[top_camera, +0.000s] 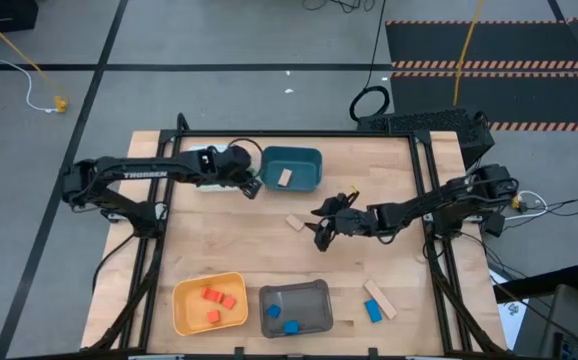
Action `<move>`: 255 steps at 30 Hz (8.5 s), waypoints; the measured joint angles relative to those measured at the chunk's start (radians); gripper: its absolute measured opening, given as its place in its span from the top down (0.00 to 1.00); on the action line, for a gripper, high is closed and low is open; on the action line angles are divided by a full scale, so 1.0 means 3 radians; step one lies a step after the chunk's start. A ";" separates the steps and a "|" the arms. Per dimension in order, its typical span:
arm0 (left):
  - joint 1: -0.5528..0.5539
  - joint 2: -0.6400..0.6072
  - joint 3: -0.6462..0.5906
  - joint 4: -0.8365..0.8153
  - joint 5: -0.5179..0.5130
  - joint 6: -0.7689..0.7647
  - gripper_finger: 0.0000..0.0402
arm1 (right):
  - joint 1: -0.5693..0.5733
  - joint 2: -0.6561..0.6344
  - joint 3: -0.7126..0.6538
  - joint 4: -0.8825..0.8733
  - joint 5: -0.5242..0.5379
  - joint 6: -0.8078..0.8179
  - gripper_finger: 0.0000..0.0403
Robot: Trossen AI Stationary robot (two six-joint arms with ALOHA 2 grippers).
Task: Sort & place blocks by color
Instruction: Put the green block into the white bin, then put the top brown block into the blue bin, then put the brown block into the blue bin
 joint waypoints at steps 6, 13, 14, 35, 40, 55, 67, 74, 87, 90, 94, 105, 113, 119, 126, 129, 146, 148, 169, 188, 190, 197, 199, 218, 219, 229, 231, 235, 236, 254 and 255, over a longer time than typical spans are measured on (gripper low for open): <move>0.0083 -0.0010 -0.0002 -0.0681 -0.0530 -0.0051 0.75 | 0.0000 0.0350 0.0000 0.0631 0.0006 -0.0046 0.48; 0.0113 -0.0008 -0.0001 -0.1038 -0.0684 -0.0081 0.75 | 0.0000 0.0659 0.0000 0.0966 0.0108 -0.0035 0.48; 0.0120 -0.0008 -0.0002 -0.1065 -0.0709 -0.0084 0.75 | 0.0000 0.0701 0.0000 0.0977 0.0108 -0.0008 0.48; 0.0179 -0.0007 -0.0446 -0.0625 -0.0799 -0.0305 0.59 | 0.0000 0.0968 0.0000 0.1172 0.0117 -0.0044 0.48; 0.0179 -0.0007 -0.0446 -0.0606 -0.0799 -0.0294 0.50 | 0.0008 0.0968 0.0000 0.1170 0.0102 -0.0024 0.48; 0.0179 -0.0021 -0.0444 -0.0573 -0.0475 0.0000 0.47 | 0.0186 0.0968 0.0000 0.1144 0.0285 -0.0228 0.48; 0.0179 -0.0038 -0.0435 -0.0575 -0.0279 0.0118 0.48 | 0.0197 0.1124 0.0000 0.1177 0.0287 -0.0564 0.48; 0.0197 -0.0280 -0.0433 -0.0578 -0.0283 0.0196 0.49 | 0.0197 0.1481 0.0000 0.1674 0.0562 -0.0577 0.48; 0.0263 -0.1028 -0.0432 -0.0603 -0.0295 0.0205 0.50 | 0.0178 0.1490 0.0000 0.1725 0.0714 -0.0987 0.48; 0.0263 -0.1186 -0.0432 -0.0600 -0.0294 0.0149 0.51 | 0.0139 0.1490 -0.0001 0.1660 0.0710 -0.1028 0.48; 0.0256 -0.1360 -0.0432 -0.0601 -0.0279 0.0129 0.51 | 0.0083 0.1490 -0.0001 0.1570 0.0675 -0.0900 0.48; 0.0234 -0.1664 -0.0432 -0.0544 -0.0220 0.0119 0.51 | 0.0044 0.1490 -0.0001 0.1441 0.0537 -0.0755 0.50; 0.0235 -0.1654 -0.0432 -0.0545 -0.0220 0.0107 0.51 | -0.0031 0.1489 -0.0001 0.1444 0.0517 -0.0559 0.63; 0.0234 -0.1654 -0.0432 -0.0545 -0.0220 0.0108 0.51 | -0.0053 0.1487 0.0000 0.1446 0.0435 -0.0467 0.74; 0.0235 -0.1654 -0.0432 -0.0546 -0.0220 0.0108 0.51 | -0.0048 0.1487 -0.0001 0.1444 0.0441 -0.0568 0.77; 0.0234 -0.1654 -0.0432 -0.0546 -0.0220 0.0109 0.51 | -0.0047 0.1487 0.0000 0.1465 0.0433 -0.0557 0.72; 0.0235 -0.1654 -0.0432 -0.0549 -0.0221 0.0070 0.51 | -0.0045 0.1490 0.0261 0.1662 0.0105 -0.0257 0.41; 0.0234 -0.1654 -0.0432 -0.0549 -0.0220 0.0064 0.51 | -0.0050 0.1490 0.0419 0.1428 0.0130 -0.0404 0.40; 0.0233 -0.1653 -0.0432 -0.0550 -0.0183 0.0065 0.51 | -0.0154 0.1606 0.0598 0.0948 0.0165 -0.0225 0.40; 0.0233 -0.1654 -0.0432 -0.0556 -0.0183 0.0073 0.51 | -0.0134 0.1952 0.0602 0.1313 0.0392 -0.0429 0.64; 0.0233 -0.1652 -0.0432 -0.0556 -0.0183 0.0073 0.51 | -0.0131 0.1952 0.0600 0.1316 0.0402 -0.0444 0.69; 0.0233 -0.1654 -0.0432 -0.0558 -0.0183 0.0074 0.51 | -0.0132 0.1949 0.0595 0.1378 0.0378 -0.0406 0.71; 0.0233 -0.1654 -0.0432 -0.0559 -0.0183 0.0074 0.51 | -0.0119 0.1890 0.0592 0.1402 0.0337 -0.0458 0.71; 0.0235 -0.1654 -0.0431 -0.0558 -0.0184 0.0094 0.51 | -0.0605 0.0993 0.0591 0.1364 0.0625 -0.1969 0.71; 0.0233 -0.1654 -0.0431 -0.0558 -0.0184 0.0094 0.51 | -0.0672 0.0988 0.0593 0.1332 0.0621 -0.1937 0.71; 0.0235 -0.1654 -0.0431 -0.0556 -0.0184 0.0134 0.51 | -0.1098 0.0988 0.0591 0.0842 0.0310 -0.1413 0.66; 0.0235 -0.1653 -0.0431 -0.0556 -0.0184 0.0134 0.51 | -0.1110 0.0988 0.0592 0.0864 0.0177 -0.1413 0.64; 0.0233 -0.1653 -0.0431 -0.0554 -0.0184 0.0134 0.51 | -0.1118 0.0987 0.0593 0.0867 0.0177 -0.1422 0.57; 0.0234 -0.1654 -0.0431 -0.0554 -0.0184 0.0134 0.51 | -0.1120 0.0987 0.0593 0.0868 0.0177 -0.1422 0.55; 0.0233 -0.1653 -0.0431 -0.0545 -0.0185 0.0093 0.51 | -0.0745 0.0063 0.0596 0.0209 0.0184 -0.1221 0.44; 0.0234 -0.1653 -0.0431 -0.0534 -0.0185 0.0101 0.51 | -0.0681 0.0020 0.0597 0.0101 0.0185 -0.1180 0.44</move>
